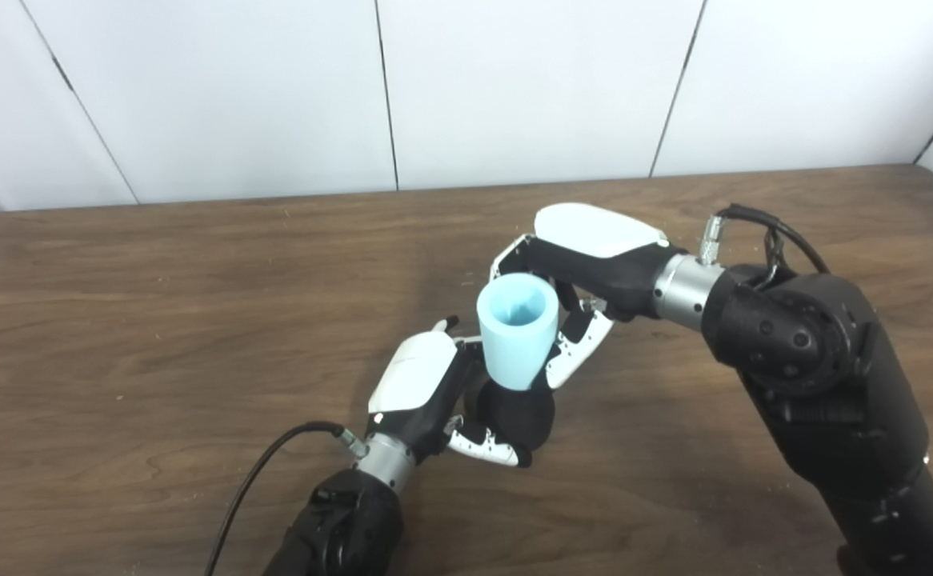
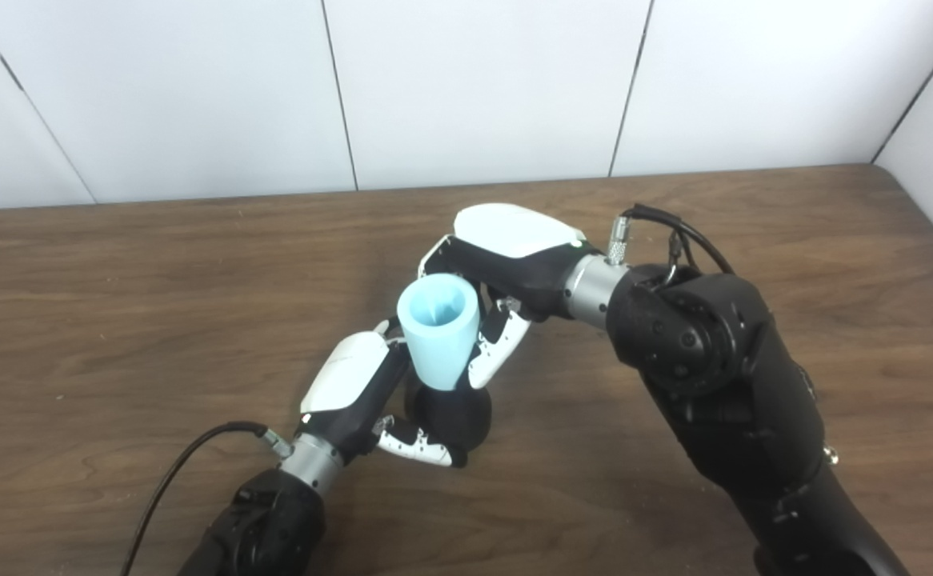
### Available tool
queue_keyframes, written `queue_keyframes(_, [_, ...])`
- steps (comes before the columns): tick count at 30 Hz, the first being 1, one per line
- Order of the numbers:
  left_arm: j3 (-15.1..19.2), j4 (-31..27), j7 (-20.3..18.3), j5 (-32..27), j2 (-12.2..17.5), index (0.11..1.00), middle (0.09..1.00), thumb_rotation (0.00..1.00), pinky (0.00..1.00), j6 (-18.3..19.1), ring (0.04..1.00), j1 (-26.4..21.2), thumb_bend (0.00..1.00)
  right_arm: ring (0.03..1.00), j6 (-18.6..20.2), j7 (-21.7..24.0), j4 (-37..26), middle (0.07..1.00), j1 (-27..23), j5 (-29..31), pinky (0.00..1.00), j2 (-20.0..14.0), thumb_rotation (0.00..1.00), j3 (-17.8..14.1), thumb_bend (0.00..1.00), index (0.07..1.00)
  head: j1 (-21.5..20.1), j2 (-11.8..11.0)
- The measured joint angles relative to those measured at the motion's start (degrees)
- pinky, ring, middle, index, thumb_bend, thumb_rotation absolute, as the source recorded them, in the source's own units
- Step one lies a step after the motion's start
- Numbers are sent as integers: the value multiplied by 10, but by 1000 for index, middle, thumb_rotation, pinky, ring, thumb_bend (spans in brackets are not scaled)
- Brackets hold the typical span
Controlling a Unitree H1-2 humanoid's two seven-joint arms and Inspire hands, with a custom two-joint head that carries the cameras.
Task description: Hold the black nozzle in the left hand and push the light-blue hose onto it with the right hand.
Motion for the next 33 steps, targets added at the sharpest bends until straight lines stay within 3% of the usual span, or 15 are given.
queue_keyframes(10, [0, 0, 0, 0, -1, 491, 479, 0, 1000, 1, 712, 0, 522, 440, -14, -24, 2, 529, 1, 9, 308, -16, 0, 13, 495, 515, 0, 1])
queue_keyframes(25, [1, 1, 0, 4, -6, 489, 484, 0, 1000, 4, 712, 1, 522, 434, -2, -39, 18, 525, 18, 15, 307, -20, 0, 14, 496, 514, 2, 3])
queue_keyframes(31, [1, 1, 0, 4, -6, 489, 483, 0, 1000, 4, 712, 1, 522, 434, 0, -40, 14, 527, 26, 3, 300, -16, 0, 15, 491, 560, -2, 3])
queue_keyframes(32, [1, 1, 0, 4, -6, 488, 484, 0, 1000, 4, 712, 1, 522, 423, 0, -39, 11, 525, 27, -1, 384, -16, 0, 16, 502, 549, -3, 2])
queue_keyframes(33, [1, 1, 0, 4, -6, 488, 485, 0, 1000, 4, 712, 1, 522, 559, 0, -36, 6, 627, 28, -8, 496, -16, 15, 16, 688, 638, -3, 2])
